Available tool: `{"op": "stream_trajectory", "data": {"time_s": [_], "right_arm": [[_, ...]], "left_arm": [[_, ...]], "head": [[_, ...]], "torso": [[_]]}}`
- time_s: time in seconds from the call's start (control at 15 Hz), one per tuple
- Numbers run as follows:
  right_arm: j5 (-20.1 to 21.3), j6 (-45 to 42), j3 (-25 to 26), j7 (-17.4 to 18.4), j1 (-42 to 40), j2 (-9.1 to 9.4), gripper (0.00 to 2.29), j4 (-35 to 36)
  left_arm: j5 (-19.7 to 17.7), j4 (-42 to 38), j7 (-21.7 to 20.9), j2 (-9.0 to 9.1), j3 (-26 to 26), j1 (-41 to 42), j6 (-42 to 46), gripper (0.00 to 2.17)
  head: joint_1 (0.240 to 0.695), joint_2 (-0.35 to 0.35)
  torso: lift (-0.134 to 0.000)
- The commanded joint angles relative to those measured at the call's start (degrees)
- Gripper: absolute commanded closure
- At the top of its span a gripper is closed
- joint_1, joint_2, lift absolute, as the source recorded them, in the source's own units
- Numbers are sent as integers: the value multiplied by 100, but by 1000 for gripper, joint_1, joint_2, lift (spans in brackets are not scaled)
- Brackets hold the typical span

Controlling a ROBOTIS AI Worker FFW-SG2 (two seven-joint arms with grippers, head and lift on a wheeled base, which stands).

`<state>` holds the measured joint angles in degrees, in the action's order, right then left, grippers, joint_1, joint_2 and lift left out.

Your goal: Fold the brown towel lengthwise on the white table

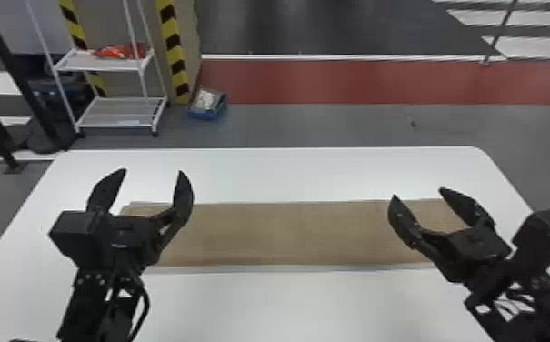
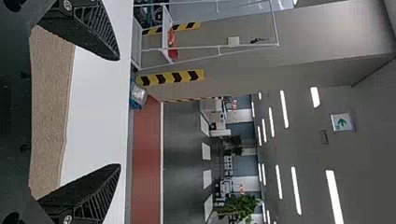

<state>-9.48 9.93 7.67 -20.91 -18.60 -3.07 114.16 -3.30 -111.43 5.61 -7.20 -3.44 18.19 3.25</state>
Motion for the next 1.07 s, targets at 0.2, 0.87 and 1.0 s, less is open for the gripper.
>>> {"op": "stream_trajectory", "data": {"time_s": [0.2, 0.87, 1.0], "right_arm": [[60, -47, -381, 263, -153, 87, 70, 72], [52, -12, -424, 378, -162, 96, 70, 98], [52, 5, -433, 386, -179, 87, 70, 124]], "left_arm": [[40, 227, 151, -1, -96, -8, 101, 87], [180, 157, 327, 8, -192, -8, -110, 83], [180, 148, 345, 8, -201, -8, -180, 83]], "head": [[695, 23], [695, 32], [695, 32]], "torso": [[-112], [-112], [-112]]}}
